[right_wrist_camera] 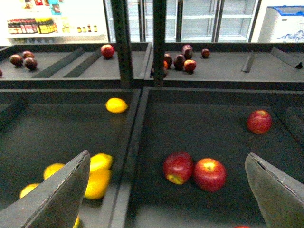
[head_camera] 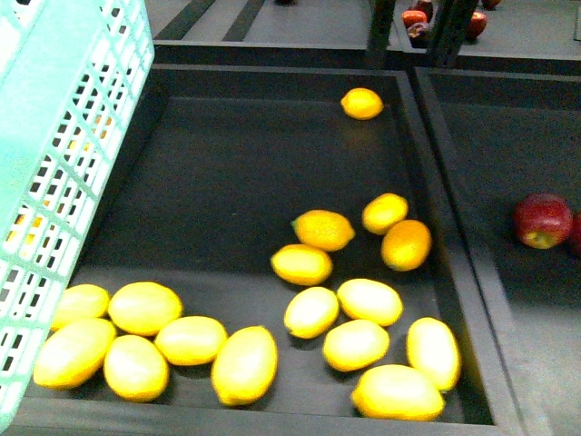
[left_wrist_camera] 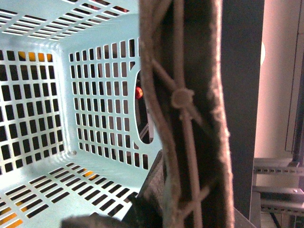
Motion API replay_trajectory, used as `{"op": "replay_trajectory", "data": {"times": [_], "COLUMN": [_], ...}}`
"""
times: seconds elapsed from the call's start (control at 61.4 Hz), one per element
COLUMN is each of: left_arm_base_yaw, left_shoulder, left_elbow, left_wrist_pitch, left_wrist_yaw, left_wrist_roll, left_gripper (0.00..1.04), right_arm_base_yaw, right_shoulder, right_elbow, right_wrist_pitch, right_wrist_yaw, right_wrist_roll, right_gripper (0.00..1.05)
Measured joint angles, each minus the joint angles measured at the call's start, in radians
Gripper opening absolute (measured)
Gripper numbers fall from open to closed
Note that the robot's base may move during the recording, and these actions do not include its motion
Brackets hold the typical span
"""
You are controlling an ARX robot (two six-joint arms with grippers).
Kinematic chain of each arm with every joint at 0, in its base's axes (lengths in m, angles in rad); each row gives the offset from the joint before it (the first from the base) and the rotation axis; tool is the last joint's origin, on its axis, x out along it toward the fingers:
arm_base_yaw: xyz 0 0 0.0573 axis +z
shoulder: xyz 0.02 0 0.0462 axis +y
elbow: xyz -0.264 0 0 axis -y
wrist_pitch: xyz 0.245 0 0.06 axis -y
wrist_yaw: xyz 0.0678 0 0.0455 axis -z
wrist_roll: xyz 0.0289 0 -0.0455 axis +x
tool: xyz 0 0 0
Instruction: Pick lemon and mango into basket
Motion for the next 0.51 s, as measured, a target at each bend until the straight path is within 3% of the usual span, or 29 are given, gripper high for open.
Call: {"op": "replay_trajectory", "data": {"times": [0.505], "left_arm_base_yaw": [0.006], "left_shoulder": [-0.003], "left_elbow": [0.001], "left_wrist_pitch": [0.000], "left_wrist_yaw": [-0.029], "left_wrist_roll": [0.023], "left_gripper": [0.05], "right_arm_base_yaw": [-0.001], "right_shoulder": [0.000], "right_elbow": [0.000], "right_wrist_pitch": [0.000], "right_wrist_yaw": [-0.006], "right_wrist_roll": [0.000], "right_gripper": [0.96]}}
